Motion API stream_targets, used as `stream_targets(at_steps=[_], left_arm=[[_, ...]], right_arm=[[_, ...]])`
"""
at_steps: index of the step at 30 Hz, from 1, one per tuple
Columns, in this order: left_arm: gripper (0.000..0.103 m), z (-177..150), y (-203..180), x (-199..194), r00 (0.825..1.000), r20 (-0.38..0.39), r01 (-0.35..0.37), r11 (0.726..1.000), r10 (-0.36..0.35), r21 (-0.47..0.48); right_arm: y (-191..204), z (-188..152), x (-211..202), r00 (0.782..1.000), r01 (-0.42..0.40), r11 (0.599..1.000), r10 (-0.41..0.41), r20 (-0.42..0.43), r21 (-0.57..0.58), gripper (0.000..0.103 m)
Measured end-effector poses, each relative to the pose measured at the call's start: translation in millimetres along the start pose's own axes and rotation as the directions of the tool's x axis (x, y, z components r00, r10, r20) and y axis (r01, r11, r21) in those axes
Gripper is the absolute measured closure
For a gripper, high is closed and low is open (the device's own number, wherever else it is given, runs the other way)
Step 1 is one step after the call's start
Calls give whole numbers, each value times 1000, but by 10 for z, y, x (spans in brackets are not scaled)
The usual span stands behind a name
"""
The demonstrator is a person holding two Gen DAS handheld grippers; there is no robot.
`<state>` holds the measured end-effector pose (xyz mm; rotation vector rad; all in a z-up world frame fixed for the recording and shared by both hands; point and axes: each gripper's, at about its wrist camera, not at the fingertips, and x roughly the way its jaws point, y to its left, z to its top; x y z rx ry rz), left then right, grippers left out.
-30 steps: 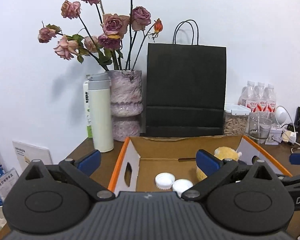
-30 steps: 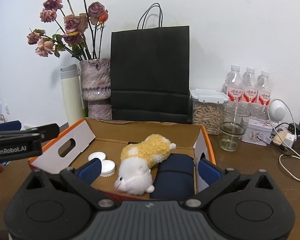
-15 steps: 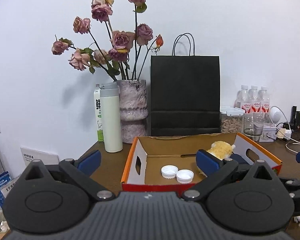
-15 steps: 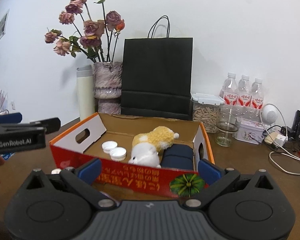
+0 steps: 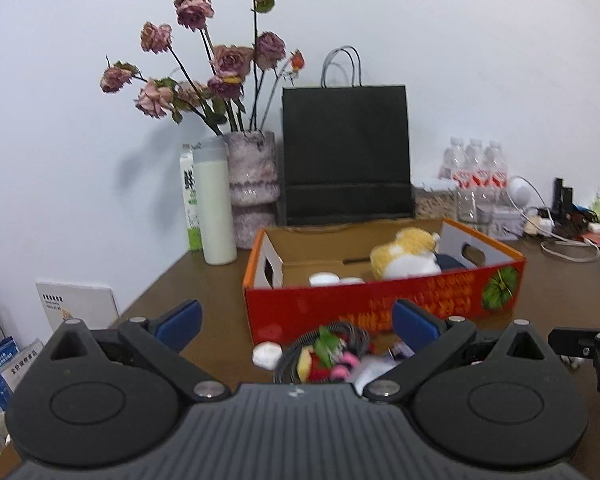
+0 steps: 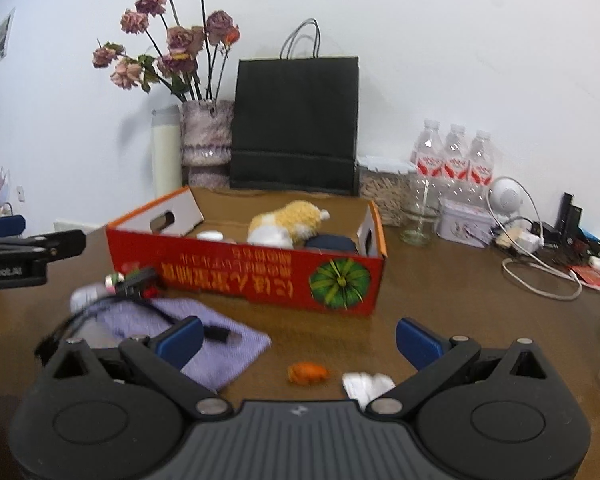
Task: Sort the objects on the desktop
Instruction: 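Move the right gripper back to the table and grasp the crumpled white tissue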
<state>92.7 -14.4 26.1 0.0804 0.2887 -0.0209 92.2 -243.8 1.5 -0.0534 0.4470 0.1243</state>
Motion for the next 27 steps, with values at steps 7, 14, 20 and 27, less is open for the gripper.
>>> stream_targets(at_steps=[7, 14, 20, 27], left_arm=[[0, -91, -13, -128, 998, -33, 49, 999, -50, -12], [0, -44, -173, -111, 991, -69, 114, 993, -113, 20], [0, 43, -303, -20, 985, -105, 141, 989, -137, 31], [14, 129, -507, 107, 972, -177, 168, 983, -152, 77]], right_arm=[[-83, -197, -49, 998, 15, 1000, -15, -57, 4, 0], [-190, -210, -6, 996, 30, 1000, -29, -90, 6, 0], [-326, -212, 89, 992, 32, 999, -32, -124, -3, 1], [-498, -180, 276, 985, 5, 1000, -3, -174, 15, 10]])
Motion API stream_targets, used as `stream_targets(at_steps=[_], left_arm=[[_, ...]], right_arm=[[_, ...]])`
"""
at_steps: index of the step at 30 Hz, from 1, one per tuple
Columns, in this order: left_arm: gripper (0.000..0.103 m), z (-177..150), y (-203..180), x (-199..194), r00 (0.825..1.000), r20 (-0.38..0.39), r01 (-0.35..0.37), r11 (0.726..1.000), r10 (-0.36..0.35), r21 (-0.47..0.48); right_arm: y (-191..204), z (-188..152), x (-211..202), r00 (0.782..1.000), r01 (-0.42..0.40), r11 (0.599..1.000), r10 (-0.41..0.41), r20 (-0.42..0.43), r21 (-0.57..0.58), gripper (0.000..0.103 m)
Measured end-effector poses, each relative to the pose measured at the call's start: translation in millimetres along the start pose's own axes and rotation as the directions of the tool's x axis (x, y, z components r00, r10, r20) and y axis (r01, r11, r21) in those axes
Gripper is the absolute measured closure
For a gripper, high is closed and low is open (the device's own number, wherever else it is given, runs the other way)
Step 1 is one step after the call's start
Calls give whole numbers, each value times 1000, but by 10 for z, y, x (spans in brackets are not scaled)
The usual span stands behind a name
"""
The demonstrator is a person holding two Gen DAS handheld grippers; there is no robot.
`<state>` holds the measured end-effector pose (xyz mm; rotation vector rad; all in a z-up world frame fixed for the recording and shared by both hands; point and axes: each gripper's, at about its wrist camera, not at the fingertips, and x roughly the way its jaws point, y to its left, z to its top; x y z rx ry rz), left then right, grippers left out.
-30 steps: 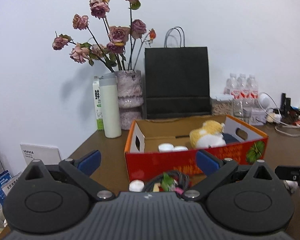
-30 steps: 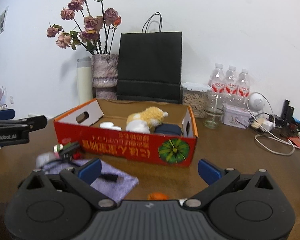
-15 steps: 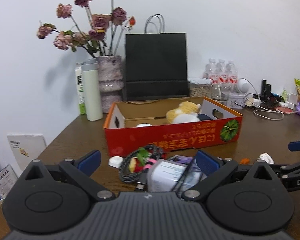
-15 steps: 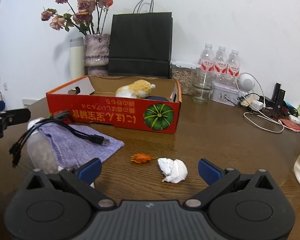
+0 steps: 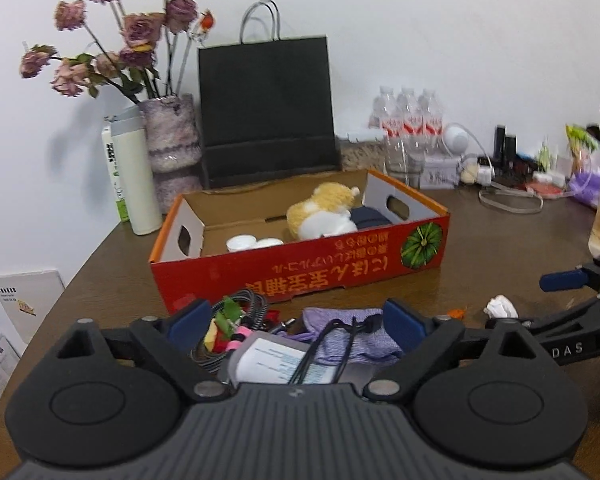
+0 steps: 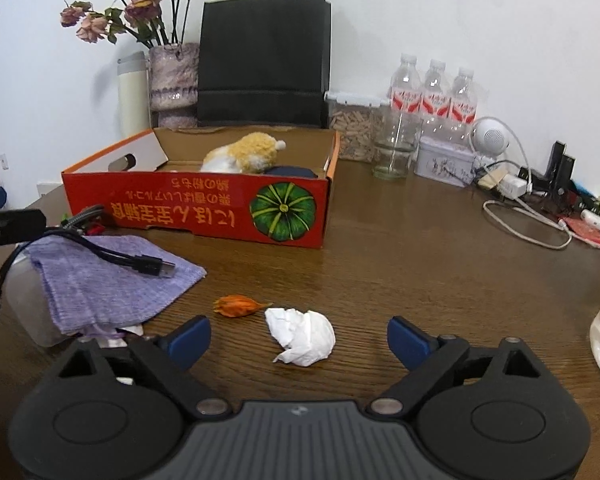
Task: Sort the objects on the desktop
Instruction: 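Move the right gripper back to the table and grasp the crumpled white tissue, then carry the tissue into the box and open the right gripper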
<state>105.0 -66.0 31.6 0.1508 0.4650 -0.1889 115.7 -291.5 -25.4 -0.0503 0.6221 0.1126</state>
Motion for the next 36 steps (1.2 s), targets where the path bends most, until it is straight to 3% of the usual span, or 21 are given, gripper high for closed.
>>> stream_targets(at_steps=[8, 10, 14, 18, 20, 21, 22, 25, 36], left_arm=[[49, 63, -48, 206, 990, -134, 37, 999, -37, 2], [55, 80, -72, 214, 989, -141, 41, 999, -39, 14], [74, 100, -118, 261, 985, -165, 53, 998, -48, 21], [82, 105, -154, 289, 983, -176, 55, 998, -49, 31], [89, 119, -148, 285, 984, -171, 58, 998, -55, 17], [92, 126, -136, 278, 984, -167, 62, 998, -60, 6], [94, 135, -134, 275, 985, -163, 64, 998, -63, 1], [97, 148, -136, 246, 987, -147, 63, 998, -62, 0], [97, 255, -8, 98, 993, -79, 81, 995, -85, -52]], right_arm=[[-87, 15, 97, 999, -47, 999, 46, -22, -7, 16], [-109, 22, 124, 998, -62, 998, 62, -32, -3, 26], [-159, 30, 191, 995, -87, 996, 87, -56, 9, 32], [-177, 20, 236, 992, -105, 994, 107, -73, 23, 49], [-172, 10, 242, 991, -108, 994, 109, -72, 18, 52], [-168, 9, 237, 991, -111, 994, 111, -69, 17, 60], [-167, 5, 230, 991, -117, 993, 118, -66, 18, 70], [-172, 4, 210, 991, -122, 992, 123, -58, 24, 80], [-91, 63, 11, 992, -123, 992, 122, 27, 17, 82]])
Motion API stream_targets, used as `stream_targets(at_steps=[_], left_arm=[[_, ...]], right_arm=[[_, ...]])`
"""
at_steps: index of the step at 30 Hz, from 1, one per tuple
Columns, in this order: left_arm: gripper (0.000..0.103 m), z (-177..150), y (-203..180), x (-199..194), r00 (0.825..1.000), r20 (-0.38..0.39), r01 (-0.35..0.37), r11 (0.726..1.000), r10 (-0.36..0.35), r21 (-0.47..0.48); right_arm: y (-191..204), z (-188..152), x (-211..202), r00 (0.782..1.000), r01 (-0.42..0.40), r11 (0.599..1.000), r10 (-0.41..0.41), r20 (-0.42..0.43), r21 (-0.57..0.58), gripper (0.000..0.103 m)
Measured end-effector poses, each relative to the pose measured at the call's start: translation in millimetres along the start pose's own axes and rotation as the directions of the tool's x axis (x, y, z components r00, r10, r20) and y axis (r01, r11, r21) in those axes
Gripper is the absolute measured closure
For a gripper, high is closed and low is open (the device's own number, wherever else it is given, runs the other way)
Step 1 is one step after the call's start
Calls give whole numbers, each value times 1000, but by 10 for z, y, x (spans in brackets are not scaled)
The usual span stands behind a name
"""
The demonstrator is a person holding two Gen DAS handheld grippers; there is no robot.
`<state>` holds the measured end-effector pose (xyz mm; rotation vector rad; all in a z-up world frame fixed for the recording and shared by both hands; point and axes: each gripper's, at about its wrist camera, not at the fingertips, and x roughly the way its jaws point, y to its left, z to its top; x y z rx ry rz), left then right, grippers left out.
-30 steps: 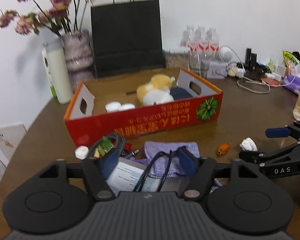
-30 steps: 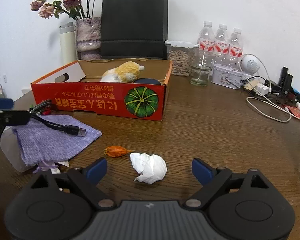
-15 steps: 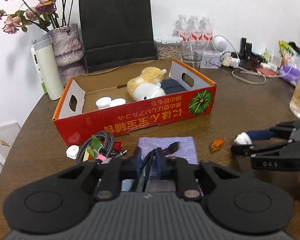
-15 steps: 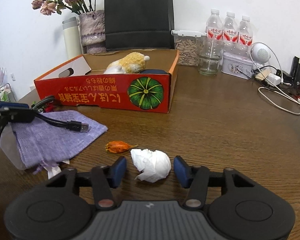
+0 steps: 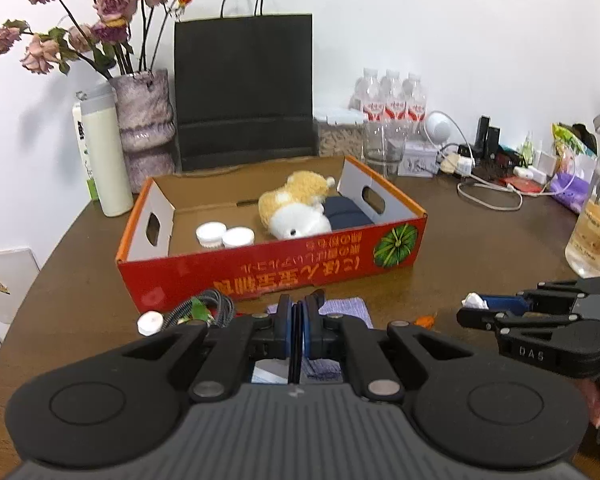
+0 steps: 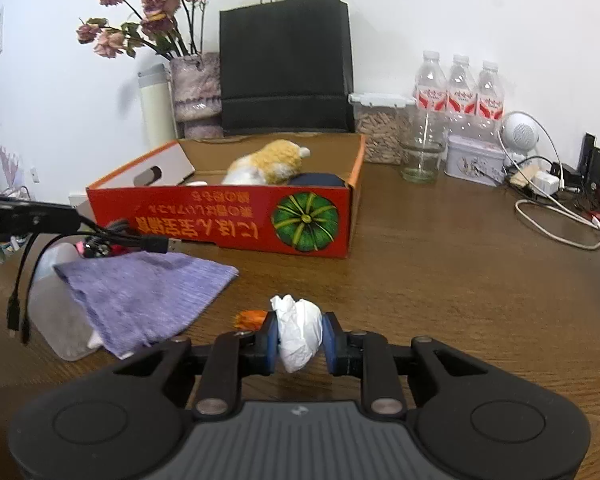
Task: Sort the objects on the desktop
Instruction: 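Carry the tissue into the box and open the right gripper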
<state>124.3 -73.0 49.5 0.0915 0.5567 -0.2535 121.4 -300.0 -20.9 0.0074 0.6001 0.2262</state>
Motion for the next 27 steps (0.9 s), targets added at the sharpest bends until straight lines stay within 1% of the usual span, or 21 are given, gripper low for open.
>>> stream_targets(at_steps=[8, 12, 17, 20, 25, 27], left_arm=[[97, 102, 81, -121, 999, 52, 1, 1000, 0, -28], [97, 199, 157, -200, 994, 106, 8, 999, -3, -43], [97, 405, 265, -281, 980, 197, 18, 998, -5, -66], [97, 554, 345, -279, 969, 249, 22, 997, -2, -79], [97, 756, 486, -110, 955, 296, 27, 994, 5, -103], [97, 817, 531, 9, 950, 311, 23, 994, 12, -110]], right_arm=[[161, 146, -114, 998, -21, 1000, 21, 62, -12, 82], [224, 277, -169, 995, -24, 1000, 25, 100, -16, 82], [332, 520, -212, 987, -31, 999, 35, 159, -27, 82], [421, 717, -200, 978, -35, 999, 42, 204, -39, 82], [521, 1057, -35, 967, -48, 998, 55, 250, -32, 82], [528, 1189, 80, 963, -63, 998, 62, 262, -6, 82]])
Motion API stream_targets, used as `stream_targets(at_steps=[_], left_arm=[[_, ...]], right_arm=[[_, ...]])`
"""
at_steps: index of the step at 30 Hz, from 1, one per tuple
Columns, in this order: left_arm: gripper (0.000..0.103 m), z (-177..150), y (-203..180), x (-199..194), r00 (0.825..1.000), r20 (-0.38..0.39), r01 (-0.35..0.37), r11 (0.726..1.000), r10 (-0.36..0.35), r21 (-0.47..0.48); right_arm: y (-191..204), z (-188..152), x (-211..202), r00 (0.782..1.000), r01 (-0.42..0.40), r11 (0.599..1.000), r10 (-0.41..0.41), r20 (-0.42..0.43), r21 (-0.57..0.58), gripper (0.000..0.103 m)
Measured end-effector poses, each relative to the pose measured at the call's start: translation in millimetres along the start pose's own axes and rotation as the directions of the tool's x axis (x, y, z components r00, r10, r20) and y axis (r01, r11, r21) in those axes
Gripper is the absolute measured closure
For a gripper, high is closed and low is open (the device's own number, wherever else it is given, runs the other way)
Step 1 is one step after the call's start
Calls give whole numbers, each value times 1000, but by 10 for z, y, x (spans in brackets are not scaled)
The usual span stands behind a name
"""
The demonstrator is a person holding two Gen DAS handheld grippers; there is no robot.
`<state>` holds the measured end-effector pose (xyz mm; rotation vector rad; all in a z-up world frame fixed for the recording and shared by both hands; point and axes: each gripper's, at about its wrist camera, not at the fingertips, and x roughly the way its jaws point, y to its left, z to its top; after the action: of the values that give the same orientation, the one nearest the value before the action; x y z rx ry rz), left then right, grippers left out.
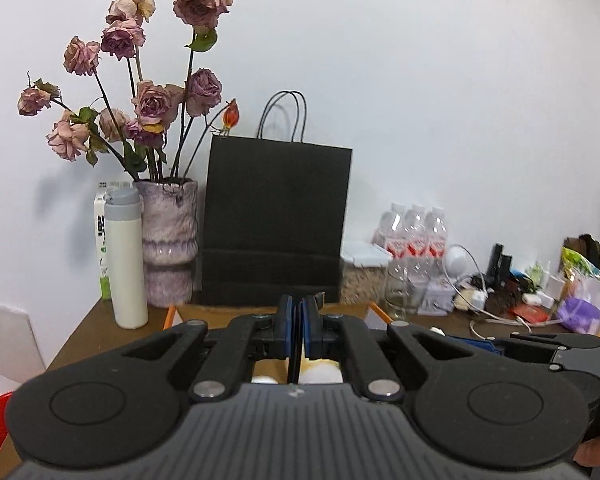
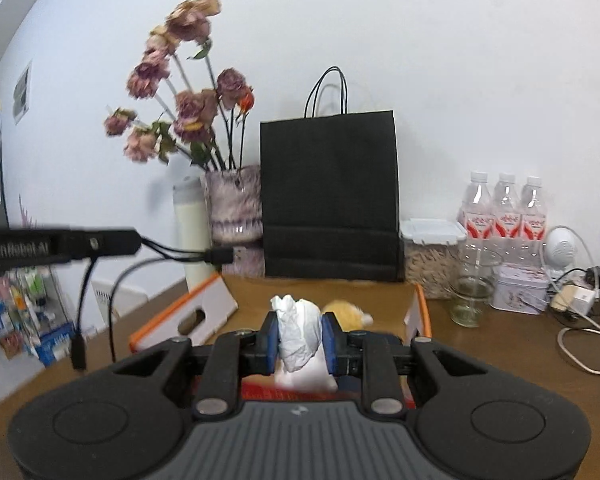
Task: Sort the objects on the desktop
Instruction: 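Carry the tissue into the box and open the right gripper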
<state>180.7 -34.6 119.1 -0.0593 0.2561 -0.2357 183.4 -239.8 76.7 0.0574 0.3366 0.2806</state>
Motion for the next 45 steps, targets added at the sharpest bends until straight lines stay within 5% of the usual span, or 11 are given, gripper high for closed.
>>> stream_targets(at_steps=[9, 17, 35, 37, 38, 42, 45], left_arm=[[97, -54, 271, 786, 999, 8, -42, 998, 42, -37], [97, -357, 449, 1507, 982, -167, -90, 996, 87, -9], [95, -557, 412, 1619, 964, -241, -107, 994, 110, 28], [89, -556, 410, 1615, 964, -241, -111, 993, 116, 32], [77, -557, 405, 1612, 964, -241, -111, 993, 115, 33], [10, -531, 397, 1543, 970, -192, -142, 989, 146, 32], [0, -498, 380, 1471, 978, -136, -158, 987, 161, 34]], right_arm=[[-21, 159, 799, 1000, 9, 999, -9, -1, 37, 82], [-266, -113, 1349, 983, 130, 991, -135, -122, -42, 82], [-334, -319, 1518, 965, 141, 988, -152, -213, -65, 79], [-346, -313, 1519, 965, 145, 988, -154, -213, -57, 65], [-341, -308, 1510, 965, 147, 988, -154, -210, -51, 59], [-347, -273, 1460, 972, 149, 988, -152, -180, -30, 27], [-342, -254, 1425, 978, 129, 991, -131, -161, -24, 12]])
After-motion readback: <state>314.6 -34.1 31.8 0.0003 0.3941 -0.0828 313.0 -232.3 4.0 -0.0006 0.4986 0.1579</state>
